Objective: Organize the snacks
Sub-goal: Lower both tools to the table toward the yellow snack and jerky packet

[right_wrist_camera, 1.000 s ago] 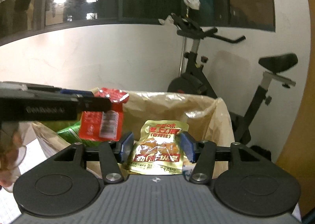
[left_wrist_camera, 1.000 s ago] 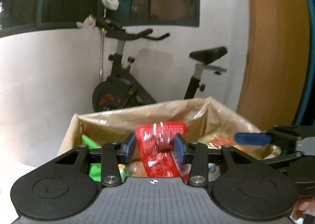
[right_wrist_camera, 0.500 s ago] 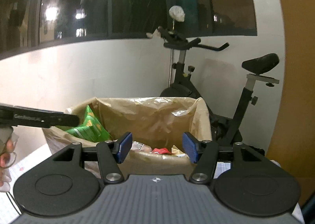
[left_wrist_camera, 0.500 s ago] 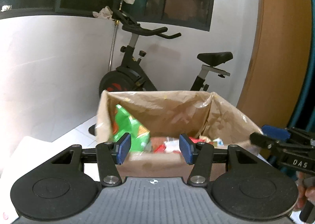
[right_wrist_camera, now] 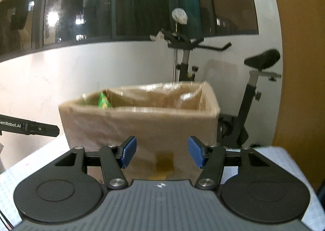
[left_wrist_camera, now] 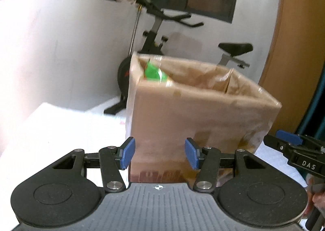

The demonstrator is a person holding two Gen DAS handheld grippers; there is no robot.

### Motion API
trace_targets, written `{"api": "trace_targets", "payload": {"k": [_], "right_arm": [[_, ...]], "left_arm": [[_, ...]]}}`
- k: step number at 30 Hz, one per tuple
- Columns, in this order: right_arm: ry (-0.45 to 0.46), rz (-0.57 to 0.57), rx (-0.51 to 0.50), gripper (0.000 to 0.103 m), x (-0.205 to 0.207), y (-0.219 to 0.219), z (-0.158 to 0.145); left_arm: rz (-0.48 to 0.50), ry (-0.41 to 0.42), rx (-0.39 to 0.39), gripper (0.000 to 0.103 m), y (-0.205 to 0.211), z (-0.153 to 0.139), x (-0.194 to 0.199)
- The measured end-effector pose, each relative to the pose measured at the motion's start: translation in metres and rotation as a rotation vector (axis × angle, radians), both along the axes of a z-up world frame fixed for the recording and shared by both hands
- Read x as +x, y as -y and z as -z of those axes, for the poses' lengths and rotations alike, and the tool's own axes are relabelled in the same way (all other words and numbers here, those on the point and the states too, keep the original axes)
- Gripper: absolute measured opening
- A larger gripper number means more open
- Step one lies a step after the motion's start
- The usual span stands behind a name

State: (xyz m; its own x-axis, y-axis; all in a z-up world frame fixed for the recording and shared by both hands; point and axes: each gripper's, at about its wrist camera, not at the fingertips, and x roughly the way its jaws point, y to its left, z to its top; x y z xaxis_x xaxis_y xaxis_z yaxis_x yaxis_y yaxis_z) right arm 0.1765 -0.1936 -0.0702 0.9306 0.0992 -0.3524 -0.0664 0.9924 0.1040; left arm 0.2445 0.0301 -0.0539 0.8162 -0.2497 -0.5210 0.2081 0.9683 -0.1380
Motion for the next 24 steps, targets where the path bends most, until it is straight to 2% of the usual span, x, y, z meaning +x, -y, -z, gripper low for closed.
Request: {"api": "trace_targets", "payload": {"k": [6, 12, 13, 15, 16, 24], "right_arm": [[-0.098, -0.013, 0.006, 0.06, 0.005, -0.004, 0.035], [-0.254, -0.06, 0.013, 0.06, 0.022, -0.011, 0.077], [-0.275, -0.072, 0.016, 0.061, 0.026, -0.014, 0.083], [-0.311, -0.085, 0.016, 0.076, 0.033, -0.02, 0.093], [-0.323, -0.083, 0.014, 0.079, 0.037, -0.023, 0.097], [-0.409, -0.073, 0.037, 0.081, 0.071, -0.042, 0.118]], "left_arm": [[-0.002, -0.053, 0.003, 0.057, -0.003, 0.026, 0.007], [0.004, -0.082, 0.0, 0.057, -0.007, 0.044, 0.011], [0.004, -0.089, -0.002, 0.057, -0.009, 0.048, 0.011], [0.003, -0.102, -0.005, 0.057, -0.009, 0.054, 0.012], [0.003, -0.108, -0.008, 0.057, -0.01, 0.057, 0.012], [-0.008, -0.141, -0.019, 0.057, -0.02, 0.07, 0.013]]}}
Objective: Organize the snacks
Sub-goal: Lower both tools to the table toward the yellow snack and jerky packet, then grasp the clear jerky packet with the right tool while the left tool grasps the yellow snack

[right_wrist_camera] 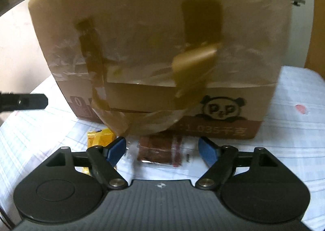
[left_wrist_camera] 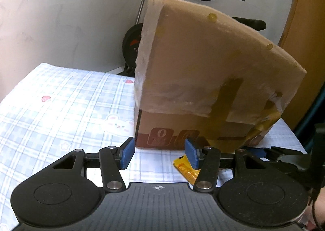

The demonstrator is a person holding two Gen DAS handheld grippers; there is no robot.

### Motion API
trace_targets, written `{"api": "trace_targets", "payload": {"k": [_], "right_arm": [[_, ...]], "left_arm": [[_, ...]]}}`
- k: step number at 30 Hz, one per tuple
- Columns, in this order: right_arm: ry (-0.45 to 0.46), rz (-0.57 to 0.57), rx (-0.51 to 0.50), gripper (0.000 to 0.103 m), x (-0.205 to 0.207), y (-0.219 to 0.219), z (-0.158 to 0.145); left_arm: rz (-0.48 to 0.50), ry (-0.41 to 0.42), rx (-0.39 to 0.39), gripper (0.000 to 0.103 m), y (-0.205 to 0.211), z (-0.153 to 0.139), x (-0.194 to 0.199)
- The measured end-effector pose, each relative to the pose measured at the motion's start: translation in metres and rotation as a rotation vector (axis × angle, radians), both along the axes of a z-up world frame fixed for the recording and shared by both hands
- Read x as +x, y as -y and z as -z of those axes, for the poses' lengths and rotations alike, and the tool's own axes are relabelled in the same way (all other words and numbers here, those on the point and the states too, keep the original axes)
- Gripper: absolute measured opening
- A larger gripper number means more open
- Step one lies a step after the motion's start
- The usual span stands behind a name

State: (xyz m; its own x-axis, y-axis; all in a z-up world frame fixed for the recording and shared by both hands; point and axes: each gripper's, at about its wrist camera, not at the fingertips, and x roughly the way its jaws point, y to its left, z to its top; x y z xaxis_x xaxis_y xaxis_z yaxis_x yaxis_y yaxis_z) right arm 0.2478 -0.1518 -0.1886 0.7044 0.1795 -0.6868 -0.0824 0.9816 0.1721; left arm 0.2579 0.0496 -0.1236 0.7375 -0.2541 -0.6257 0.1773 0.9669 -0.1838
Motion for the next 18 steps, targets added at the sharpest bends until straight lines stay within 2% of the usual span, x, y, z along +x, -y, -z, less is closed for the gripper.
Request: {"api": "trace_targets", "payload": {"k": [4, 6, 8, 9, 10, 14, 18], "right_arm": [[-0.026, 0.017, -0.054, 0.081, 0.016, -0.011, 0.008], [-0.014, 0.02, -0.083, 0.085, 0.018, -0.017, 0.01], [-0.014, 0.0, -0.153, 0.084, 0.018, -0.027, 0.012], [-0.001, -0.015, -0.159, 0.079, 0.016, -0.029, 0.013], [0.0, -0.02, -0.155, 0.079, 0.014, -0.028, 0.012], [0.003, -0.017, -0.116, 0.059, 0.004, -0.017, 0.008], [0.0, -0.035, -0.119, 0.059, -0.013, -0.009, 0.006]], "left_arm": [[-0.005, -0.011, -0.001, 0.057, -0.003, 0.002, -0.001], [-0.001, -0.012, 0.0, 0.057, -0.003, 0.002, -0.001], [0.003, -0.015, 0.001, 0.057, -0.002, 0.002, -0.001], [0.004, -0.016, 0.001, 0.057, -0.001, 0.003, -0.002], [0.006, -0.018, 0.0, 0.057, 0.0, 0.004, -0.003], [0.013, -0.032, 0.0, 0.057, 0.005, 0.008, -0.005], [0.029, -0.05, -0.005, 0.057, 0.013, 0.014, -0.006]]}}
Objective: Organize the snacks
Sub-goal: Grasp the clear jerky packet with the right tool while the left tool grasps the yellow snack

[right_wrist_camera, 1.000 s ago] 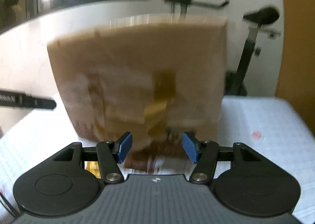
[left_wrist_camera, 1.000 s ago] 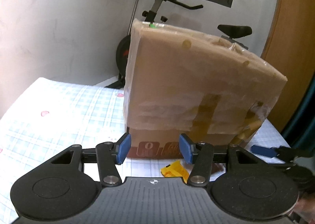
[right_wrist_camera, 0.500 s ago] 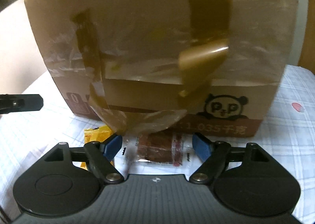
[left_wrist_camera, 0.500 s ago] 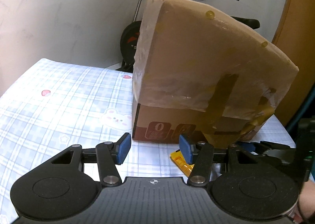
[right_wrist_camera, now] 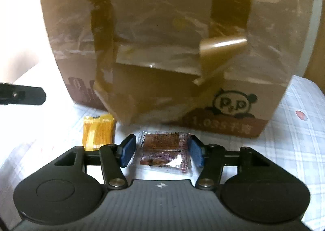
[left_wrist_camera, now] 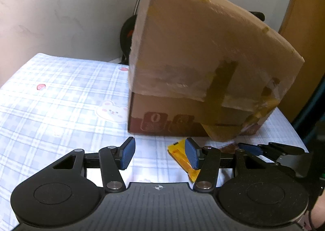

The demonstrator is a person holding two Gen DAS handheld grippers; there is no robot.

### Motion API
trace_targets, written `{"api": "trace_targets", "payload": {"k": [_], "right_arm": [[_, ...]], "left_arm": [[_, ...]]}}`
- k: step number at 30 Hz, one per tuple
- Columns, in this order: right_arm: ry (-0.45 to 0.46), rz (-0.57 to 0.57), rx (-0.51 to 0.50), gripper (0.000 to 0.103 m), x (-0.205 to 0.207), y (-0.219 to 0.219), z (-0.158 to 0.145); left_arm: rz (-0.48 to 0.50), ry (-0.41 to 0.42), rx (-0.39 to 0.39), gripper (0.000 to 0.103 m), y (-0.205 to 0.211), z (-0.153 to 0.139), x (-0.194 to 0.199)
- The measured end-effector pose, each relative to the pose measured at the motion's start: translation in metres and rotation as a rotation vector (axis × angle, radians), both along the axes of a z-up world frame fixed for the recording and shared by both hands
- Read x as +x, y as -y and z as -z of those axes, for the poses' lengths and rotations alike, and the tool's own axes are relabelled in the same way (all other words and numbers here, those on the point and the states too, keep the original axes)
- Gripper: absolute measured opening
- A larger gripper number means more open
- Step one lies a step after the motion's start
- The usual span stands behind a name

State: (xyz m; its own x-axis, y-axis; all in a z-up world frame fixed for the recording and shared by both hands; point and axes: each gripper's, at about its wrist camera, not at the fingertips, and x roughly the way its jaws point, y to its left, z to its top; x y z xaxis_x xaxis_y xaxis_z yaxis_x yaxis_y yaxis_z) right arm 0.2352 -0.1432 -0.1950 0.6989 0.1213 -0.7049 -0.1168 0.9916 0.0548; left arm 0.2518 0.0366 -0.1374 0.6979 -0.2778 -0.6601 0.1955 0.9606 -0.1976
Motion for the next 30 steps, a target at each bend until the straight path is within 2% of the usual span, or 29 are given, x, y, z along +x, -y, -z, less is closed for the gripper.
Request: {"api": "trace_targets", "payload": {"k": [7, 13, 18, 24, 25, 28, 30], "right_arm": [[0.004, 0.014, 0.007, 0.059, -0.044, 0.022, 0.001], [0.033, 0.02, 0.007, 0.059, -0.058, 0.032, 0.006], [0.055, 0.02, 0.005, 0.06, -0.062, 0.032, 0.008], [0.063, 0.019, 0.016, 0.06, -0.064, 0.034, 0.008], [0.064, 0.018, 0.016, 0.06, -0.064, 0.034, 0.007], [0.067, 0.019, 0.023, 0.06, -0.064, 0.034, 0.008], [0.069, 0.02, 0.031, 0.06, -0.064, 0.036, 0.008]], "left_arm": [[0.047, -0.044, 0.012, 0.057, 0.031, 0.016, 0.003], [0.023, -0.08, 0.042, 0.057, 0.063, 0.035, 0.02], [-0.022, -0.105, 0.101, 0.057, 0.084, 0.05, 0.031], [-0.012, -0.065, 0.187, 0.057, 0.106, 0.058, 0.03], [-0.007, -0.058, 0.199, 0.056, 0.107, 0.059, 0.029], [0.007, -0.043, 0.204, 0.043, 0.105, 0.06, 0.023], [0.009, -0.045, 0.198, 0.041, 0.101, 0.059, 0.018]]}}
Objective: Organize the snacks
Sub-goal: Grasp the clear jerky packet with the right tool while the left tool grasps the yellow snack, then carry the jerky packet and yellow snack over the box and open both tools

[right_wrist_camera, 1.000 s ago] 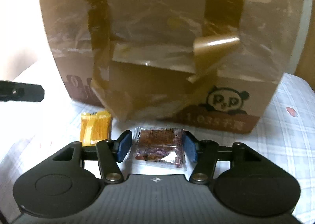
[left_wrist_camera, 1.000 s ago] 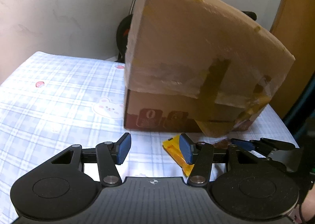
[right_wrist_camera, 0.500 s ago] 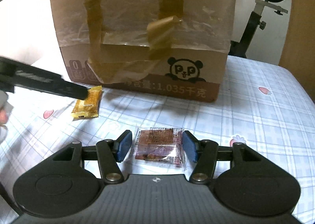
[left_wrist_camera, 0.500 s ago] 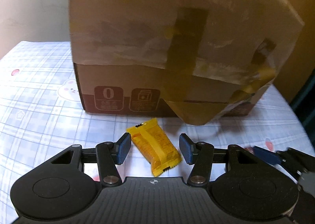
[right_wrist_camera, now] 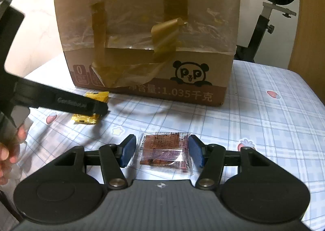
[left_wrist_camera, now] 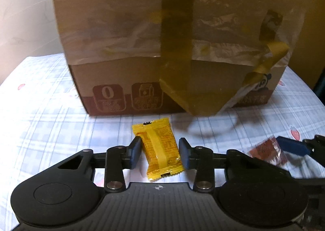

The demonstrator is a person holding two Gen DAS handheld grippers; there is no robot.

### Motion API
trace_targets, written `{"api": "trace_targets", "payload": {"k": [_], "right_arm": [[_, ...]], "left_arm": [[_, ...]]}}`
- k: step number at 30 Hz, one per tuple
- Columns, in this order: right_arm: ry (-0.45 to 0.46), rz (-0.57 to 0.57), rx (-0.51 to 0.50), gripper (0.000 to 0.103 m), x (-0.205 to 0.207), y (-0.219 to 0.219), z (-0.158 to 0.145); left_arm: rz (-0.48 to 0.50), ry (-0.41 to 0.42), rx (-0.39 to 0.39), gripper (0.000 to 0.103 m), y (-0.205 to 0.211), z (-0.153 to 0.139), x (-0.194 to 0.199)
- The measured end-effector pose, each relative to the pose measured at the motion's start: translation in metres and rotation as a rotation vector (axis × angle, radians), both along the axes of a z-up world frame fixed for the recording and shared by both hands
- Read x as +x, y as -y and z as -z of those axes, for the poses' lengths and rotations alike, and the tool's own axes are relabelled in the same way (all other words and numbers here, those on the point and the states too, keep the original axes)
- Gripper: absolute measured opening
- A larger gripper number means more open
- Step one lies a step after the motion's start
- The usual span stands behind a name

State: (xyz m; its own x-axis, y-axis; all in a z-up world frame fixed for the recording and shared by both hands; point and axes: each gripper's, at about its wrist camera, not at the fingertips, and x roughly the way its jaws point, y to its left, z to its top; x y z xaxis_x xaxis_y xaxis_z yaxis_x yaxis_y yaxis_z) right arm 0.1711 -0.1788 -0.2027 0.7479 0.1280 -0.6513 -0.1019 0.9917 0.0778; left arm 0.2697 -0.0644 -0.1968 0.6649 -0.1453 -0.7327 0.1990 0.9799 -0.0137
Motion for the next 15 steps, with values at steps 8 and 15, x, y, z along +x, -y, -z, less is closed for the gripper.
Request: {"api": "trace_targets", "payload": {"k": [8, 15], "right_arm": [[0.048, -0.017, -0.001, 0.059, -0.008, -0.003, -0.003], [0.074, 0.001, 0.015, 0.059, -0.012, 0.001, -0.006]], "left_arm": [[-0.011, 0.024, -0.04, 0.039, -0.023, -0.007, -0.038], [0.005, 0.079, -0.056, 0.039, -0.036, -0.019, -0.062]]}}
